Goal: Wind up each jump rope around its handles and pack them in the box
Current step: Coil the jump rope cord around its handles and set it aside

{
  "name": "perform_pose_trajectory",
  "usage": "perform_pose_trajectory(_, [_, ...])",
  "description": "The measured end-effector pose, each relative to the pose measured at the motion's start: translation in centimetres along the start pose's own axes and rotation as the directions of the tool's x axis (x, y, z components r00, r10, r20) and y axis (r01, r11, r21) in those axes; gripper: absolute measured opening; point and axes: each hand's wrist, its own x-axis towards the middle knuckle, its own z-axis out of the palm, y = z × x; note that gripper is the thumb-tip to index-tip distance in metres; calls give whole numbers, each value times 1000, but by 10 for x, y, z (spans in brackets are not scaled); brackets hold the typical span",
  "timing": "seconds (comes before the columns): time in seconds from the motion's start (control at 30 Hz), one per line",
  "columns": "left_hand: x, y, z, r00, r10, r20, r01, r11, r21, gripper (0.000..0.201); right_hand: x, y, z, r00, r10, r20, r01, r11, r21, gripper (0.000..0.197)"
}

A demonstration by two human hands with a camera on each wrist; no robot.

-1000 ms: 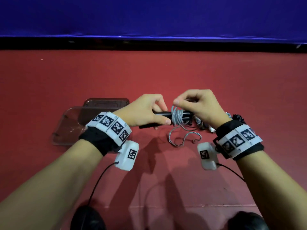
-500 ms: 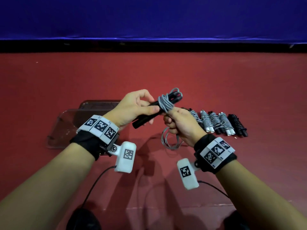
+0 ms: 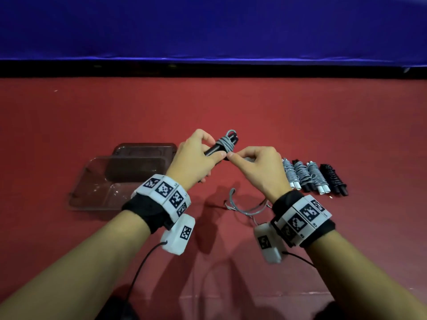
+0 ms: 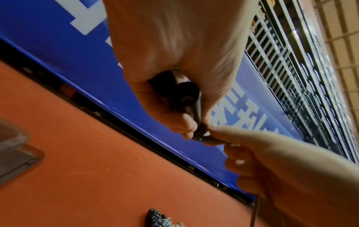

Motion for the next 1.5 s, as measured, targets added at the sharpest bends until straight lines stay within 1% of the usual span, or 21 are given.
perform_pose_trajectory(0.1, [4,-6,-3,995,65,-81,-50,984,173,30,-2,-18,-5,957,-95,274,138,980,-142,19])
perform_pose_trajectory(0.17, [5,-11,-4,993,106,-56,-88,961,262,30,-2,-26,-7,903,-167,397,288,920,-268,22])
perform_pose_trajectory(0.23, [5,-11,-7,989,143,30,-145,939,311,27,2,-32,-14,872,-237,429,393,861,-323,25])
perform_pose_trajectory(0.33, [6,-7,-15,967,147,209,-211,921,326,28,14,-45,-35,838,-314,446,494,782,-379,18])
perform_pose_trajectory(0.43, [7,0,-26,908,99,407,-159,981,115,26,29,-56,-53,840,-338,425,512,754,-411,40])
perform_pose_trajectory(0.5, [8,7,-36,875,92,476,-83,996,-41,19,41,-54,-56,841,-353,409,473,848,-241,38])
perform_pose_trajectory(0.57, [11,18,-48,854,121,506,-76,991,-108,17,50,-48,-56,853,-329,406,325,942,79,23])
perform_pose_trajectory(0.6, [13,25,-54,841,140,522,-81,988,-133,17,52,-47,-57,854,-309,417,236,947,219,20])
perform_pose_trajectory(0.7, [19,44,-68,822,201,533,-89,970,-228,21,56,-43,-48,866,-233,443,-24,864,503,16])
perform_pose_trajectory(0.77, [24,54,-70,863,258,434,-117,938,-326,27,56,-45,-33,895,-153,419,-187,725,663,8])
perform_pose_trajectory(0.83, [31,61,-70,922,262,286,-148,919,-364,26,56,-49,-20,925,-73,373,-255,610,750,16])
perform_pose_trajectory(0.9, [39,65,-68,959,229,169,-169,936,-308,20,58,-58,-14,950,-7,311,-241,614,751,23])
perform_pose_trajectory(1.03, [52,73,-65,981,188,-40,-192,945,-265,17,68,-73,-20,981,3,193,-111,825,554,34])
perform_pose_trajectory(1.13, [61,80,-66,961,138,-240,-210,927,-310,16,70,-79,-27,981,-78,176,13,939,343,36])
perform_pose_trajectory(1.2, [66,83,-65,942,119,-313,-219,927,-304,17,67,-86,-29,978,-138,155,107,975,194,33])
perform_pose_trajectory(1.27, [67,86,-62,922,169,-347,-230,963,-142,19,66,-95,-31,969,-204,143,197,979,58,34])
perform_pose_trajectory(1.33, [61,91,-60,888,277,-367,-238,960,149,22,65,-106,-39,951,-256,171,274,958,-87,36])
perform_pose_trajectory(1.37, [57,93,-59,855,366,-367,-258,915,310,23,65,-110,-45,943,-269,194,302,939,-164,34])
perform_pose_trajectory(1.43, [49,94,-57,747,590,-307,-375,754,539,24,66,-118,-61,933,-265,242,342,862,-375,29])
perform_pose_trajectory(1.47, [44,94,-55,703,663,-260,-428,685,590,23,65,-121,-69,930,-254,266,355,806,-474,29])
perform_pose_trajectory(1.5, [41,92,-53,681,696,-228,-465,651,600,23,65,-123,-75,927,-244,286,365,764,-532,31])
